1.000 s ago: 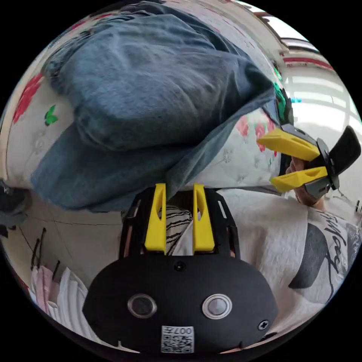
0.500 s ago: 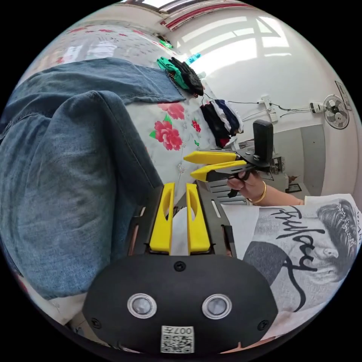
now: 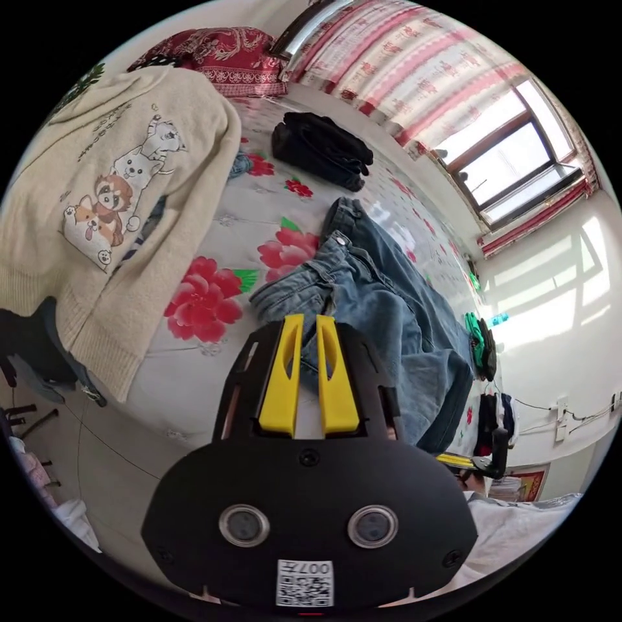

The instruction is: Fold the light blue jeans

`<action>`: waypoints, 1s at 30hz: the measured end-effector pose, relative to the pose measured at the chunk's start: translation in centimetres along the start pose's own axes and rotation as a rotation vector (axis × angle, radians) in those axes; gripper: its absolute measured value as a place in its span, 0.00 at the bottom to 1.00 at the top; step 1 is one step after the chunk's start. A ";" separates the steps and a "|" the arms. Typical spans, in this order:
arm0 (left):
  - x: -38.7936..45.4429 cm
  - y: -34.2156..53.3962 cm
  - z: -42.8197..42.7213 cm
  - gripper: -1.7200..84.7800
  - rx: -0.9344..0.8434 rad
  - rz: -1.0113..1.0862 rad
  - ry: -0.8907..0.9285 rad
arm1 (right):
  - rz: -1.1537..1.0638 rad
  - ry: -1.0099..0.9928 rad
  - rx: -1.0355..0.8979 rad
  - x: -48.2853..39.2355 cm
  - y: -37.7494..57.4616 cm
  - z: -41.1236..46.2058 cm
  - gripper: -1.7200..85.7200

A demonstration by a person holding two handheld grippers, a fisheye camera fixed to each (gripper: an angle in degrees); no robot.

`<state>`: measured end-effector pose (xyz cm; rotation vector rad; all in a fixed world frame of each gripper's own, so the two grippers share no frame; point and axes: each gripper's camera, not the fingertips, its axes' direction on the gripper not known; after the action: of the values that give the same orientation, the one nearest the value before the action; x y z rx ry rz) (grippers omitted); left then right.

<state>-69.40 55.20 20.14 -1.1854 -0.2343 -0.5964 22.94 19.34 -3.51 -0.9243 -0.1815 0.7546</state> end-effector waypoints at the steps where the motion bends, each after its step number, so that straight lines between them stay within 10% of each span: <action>1: -0.8 -0.1 -0.1 0.08 0.002 -0.012 0.008 | 0.009 0.046 0.027 -0.1 0.6 -0.8 0.08; 12: -2.7 1.5 2.3 0.11 -0.125 -0.014 0.077 | 0.363 0.673 0.384 5.1 6.9 -20.7 0.05; 30: -5.9 -1.6 3.8 0.04 -0.230 -0.310 0.348 | 1.003 0.187 0.594 21.8 31.5 -11.3 0.13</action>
<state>-74.66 60.16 20.04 -1.2515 -0.0521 -1.1125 27.89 37.95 -38.44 -0.4603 0.6973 1.5245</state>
